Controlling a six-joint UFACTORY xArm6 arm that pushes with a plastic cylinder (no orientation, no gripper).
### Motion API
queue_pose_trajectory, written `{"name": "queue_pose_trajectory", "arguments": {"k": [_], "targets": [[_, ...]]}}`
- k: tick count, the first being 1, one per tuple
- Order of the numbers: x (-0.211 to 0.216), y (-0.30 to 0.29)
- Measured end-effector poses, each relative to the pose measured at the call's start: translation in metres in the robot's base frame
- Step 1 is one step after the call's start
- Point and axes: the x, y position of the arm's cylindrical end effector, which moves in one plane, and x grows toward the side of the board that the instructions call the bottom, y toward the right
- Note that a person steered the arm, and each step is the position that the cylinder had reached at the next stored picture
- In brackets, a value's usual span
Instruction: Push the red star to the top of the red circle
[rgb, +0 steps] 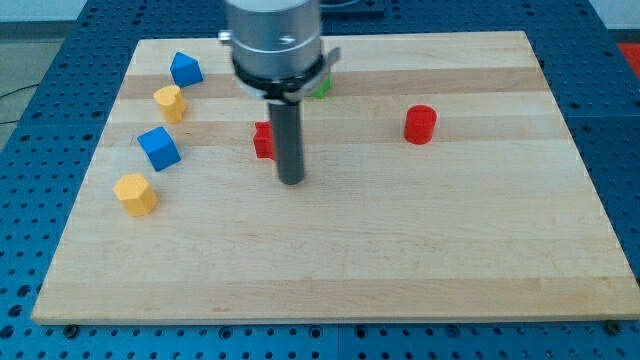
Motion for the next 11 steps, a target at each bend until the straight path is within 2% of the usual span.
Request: {"name": "queue_pose_trajectory", "arguments": {"k": [1, 3, 4, 5, 8, 9, 10, 11], "targets": [[-0.038, -0.029], [-0.079, 0.013], [-0.105, -0.044], [-0.119, -0.024], [-0.119, 0.130], [-0.118, 0.144], [-0.138, 0.112], [-0.121, 0.050]]}}
